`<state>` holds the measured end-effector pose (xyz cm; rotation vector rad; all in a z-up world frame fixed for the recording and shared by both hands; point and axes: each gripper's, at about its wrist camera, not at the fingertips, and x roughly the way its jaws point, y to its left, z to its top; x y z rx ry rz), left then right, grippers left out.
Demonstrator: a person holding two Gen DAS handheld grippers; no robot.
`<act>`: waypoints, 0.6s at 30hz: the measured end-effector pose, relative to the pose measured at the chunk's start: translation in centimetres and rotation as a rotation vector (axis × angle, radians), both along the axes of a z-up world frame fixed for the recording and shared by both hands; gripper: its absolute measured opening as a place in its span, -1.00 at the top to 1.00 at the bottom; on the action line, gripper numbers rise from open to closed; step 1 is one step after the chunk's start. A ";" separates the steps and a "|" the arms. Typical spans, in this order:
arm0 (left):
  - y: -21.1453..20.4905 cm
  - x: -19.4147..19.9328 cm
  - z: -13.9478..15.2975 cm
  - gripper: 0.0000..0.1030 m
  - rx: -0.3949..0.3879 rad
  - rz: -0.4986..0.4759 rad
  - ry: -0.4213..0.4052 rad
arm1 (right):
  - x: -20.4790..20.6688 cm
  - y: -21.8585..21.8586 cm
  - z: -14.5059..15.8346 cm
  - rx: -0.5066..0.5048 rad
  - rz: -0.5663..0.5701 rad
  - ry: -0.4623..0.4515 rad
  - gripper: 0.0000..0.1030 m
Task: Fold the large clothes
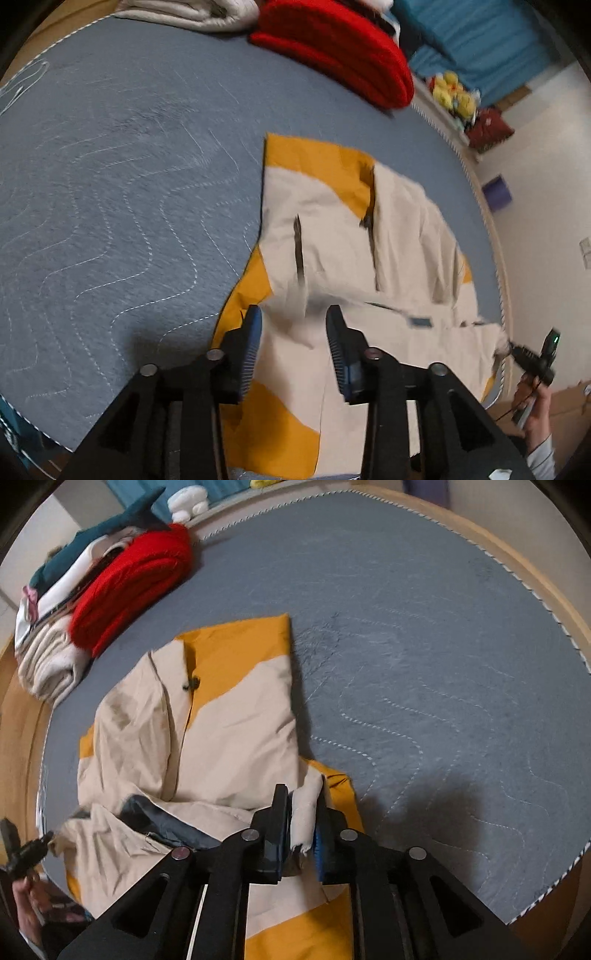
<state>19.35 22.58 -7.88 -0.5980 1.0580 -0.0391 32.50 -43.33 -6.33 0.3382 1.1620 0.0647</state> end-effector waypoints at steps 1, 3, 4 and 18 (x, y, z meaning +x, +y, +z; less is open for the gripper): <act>0.3 -0.3 0.0 0.29 -0.007 0.010 -0.001 | -0.5 -0.1 0.3 -0.003 -0.004 -0.025 0.59; 0.5 -0.7 -0.5 0.29 -0.005 0.011 0.019 | -1.3 -0.2 0.5 -0.005 -0.017 -0.058 0.46; 0.5 -0.9 -0.9 0.29 0.002 0.002 0.034 | -1.8 -0.4 0.5 -0.009 -0.024 -0.068 0.39; -3.2 0.9 -5.5 0.16 0.167 -0.156 0.252 | -2.0 -2.6 -3.8 0.114 -0.027 0.133 0.11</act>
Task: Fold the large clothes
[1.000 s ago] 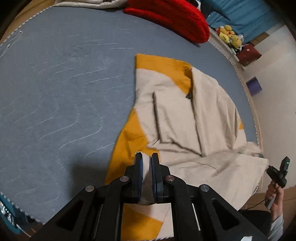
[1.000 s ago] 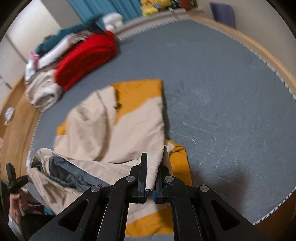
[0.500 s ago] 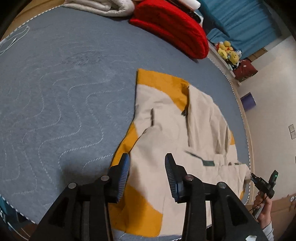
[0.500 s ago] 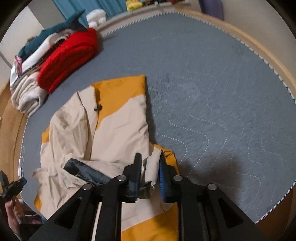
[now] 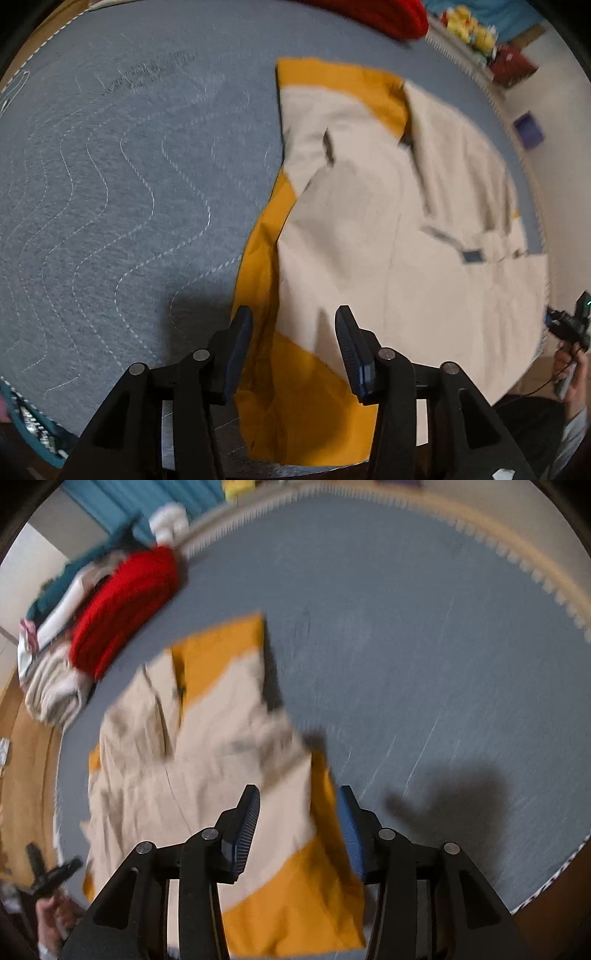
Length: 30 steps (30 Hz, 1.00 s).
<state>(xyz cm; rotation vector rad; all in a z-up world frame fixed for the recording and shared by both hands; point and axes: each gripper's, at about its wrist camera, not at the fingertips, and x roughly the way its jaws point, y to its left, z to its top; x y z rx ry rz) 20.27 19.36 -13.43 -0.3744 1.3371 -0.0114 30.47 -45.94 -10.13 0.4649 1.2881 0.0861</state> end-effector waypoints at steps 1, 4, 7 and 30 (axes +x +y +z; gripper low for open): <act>-0.2 0.0 -0.4 0.16 0.014 -0.008 0.020 | 0.0 0.4 -0.9 0.000 0.023 0.044 0.11; -0.4 0.0 -0.5 0.18 0.004 -0.016 0.018 | -0.4 1.1 -2.4 -0.015 0.071 0.104 0.11; -0.6 -0.2 -0.3 0.35 0.004 -0.026 0.004 | -0.5 1.6 -2.7 -0.009 0.101 0.107 0.11; 1.4 -1.2 8.1 0.97 0.000 0.044 -0.382 | -0.9 6.0 8.4 -0.261 0.121 -0.431 0.94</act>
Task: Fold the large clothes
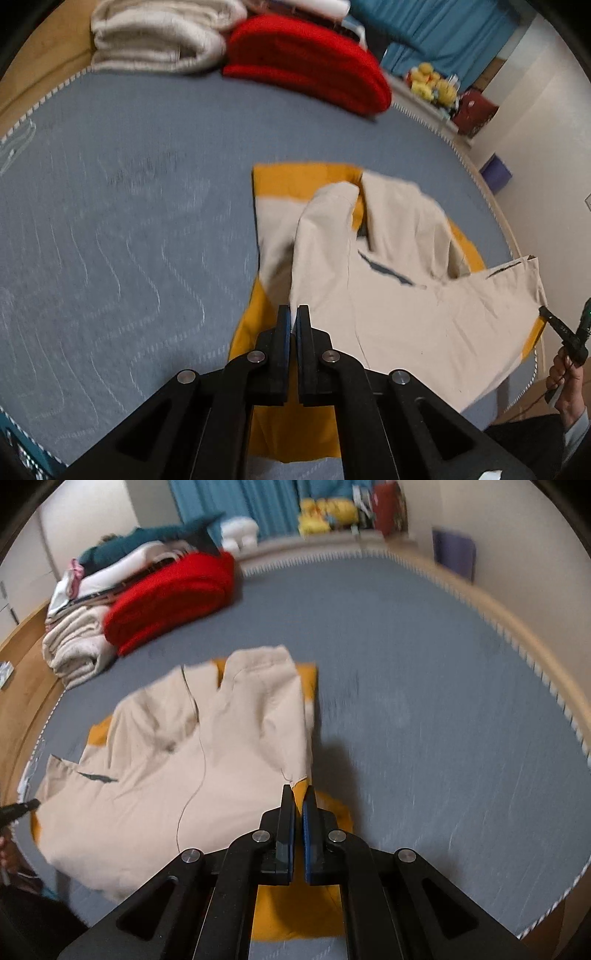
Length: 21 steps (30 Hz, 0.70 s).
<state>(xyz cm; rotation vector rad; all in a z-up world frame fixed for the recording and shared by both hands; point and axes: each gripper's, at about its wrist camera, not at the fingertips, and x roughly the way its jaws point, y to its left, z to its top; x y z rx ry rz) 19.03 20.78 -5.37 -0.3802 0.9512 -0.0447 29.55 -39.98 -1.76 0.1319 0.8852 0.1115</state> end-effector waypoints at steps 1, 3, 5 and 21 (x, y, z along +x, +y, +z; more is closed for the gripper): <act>-0.1 -0.2 0.4 0.97 0.004 0.004 -0.023 | -0.1 0.3 0.6 -0.005 -0.005 -0.030 0.94; 0.1 -0.5 1.5 0.97 0.001 0.018 -0.085 | -0.2 0.8 1.8 -0.009 -0.017 -0.096 0.94; 0.5 -0.9 2.9 0.97 -0.005 0.039 -0.158 | -0.3 1.3 3.3 0.006 -0.029 -0.171 0.94; 0.9 6.8 3.6 0.97 0.102 0.117 -0.297 | 6.1 3.5 5.7 0.012 -0.129 -0.381 0.94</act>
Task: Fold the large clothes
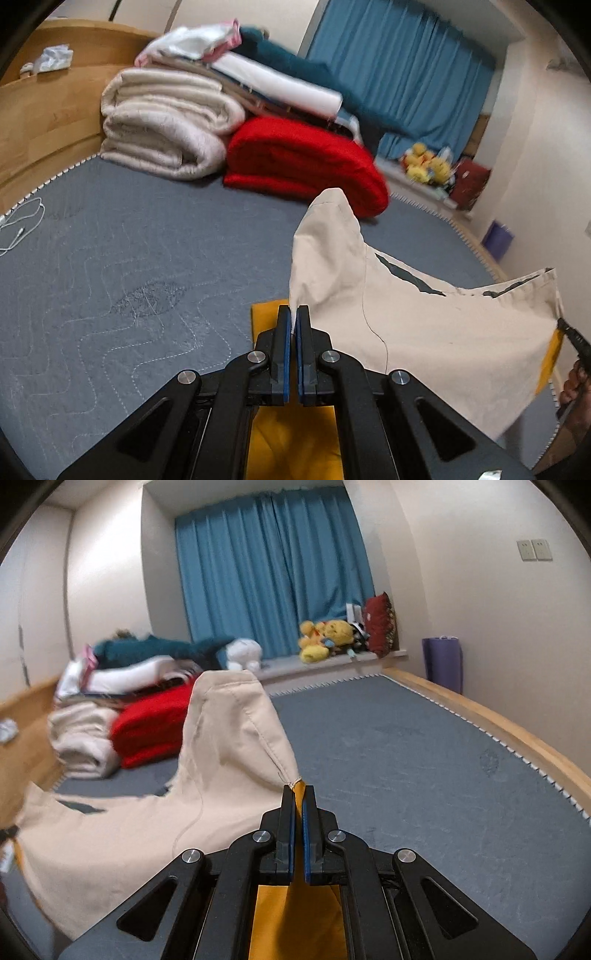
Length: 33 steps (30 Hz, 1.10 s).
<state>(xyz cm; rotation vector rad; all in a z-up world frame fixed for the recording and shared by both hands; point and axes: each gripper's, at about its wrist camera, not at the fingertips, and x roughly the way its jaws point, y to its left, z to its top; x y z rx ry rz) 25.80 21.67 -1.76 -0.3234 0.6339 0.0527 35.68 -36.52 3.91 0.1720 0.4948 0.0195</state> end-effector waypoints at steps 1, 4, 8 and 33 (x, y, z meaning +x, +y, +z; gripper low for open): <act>0.0 1.6 -1.4 0.97 0.007 0.004 0.043 | 1.0 0.1 -0.6 -0.001 -0.003 0.021 0.94; -0.4 5.1 -6.8 0.97 0.043 0.012 0.233 | 5.2 0.4 -4.5 -0.025 -0.012 0.173 0.94; -1.4 7.7 -12.7 0.97 0.060 -0.004 0.425 | 10.8 0.1 -14.6 -0.012 -0.027 0.568 0.94; -0.1 12.7 -15.6 0.66 0.077 0.069 0.391 | 15.5 2.2 -19.4 -0.138 -0.099 0.557 0.70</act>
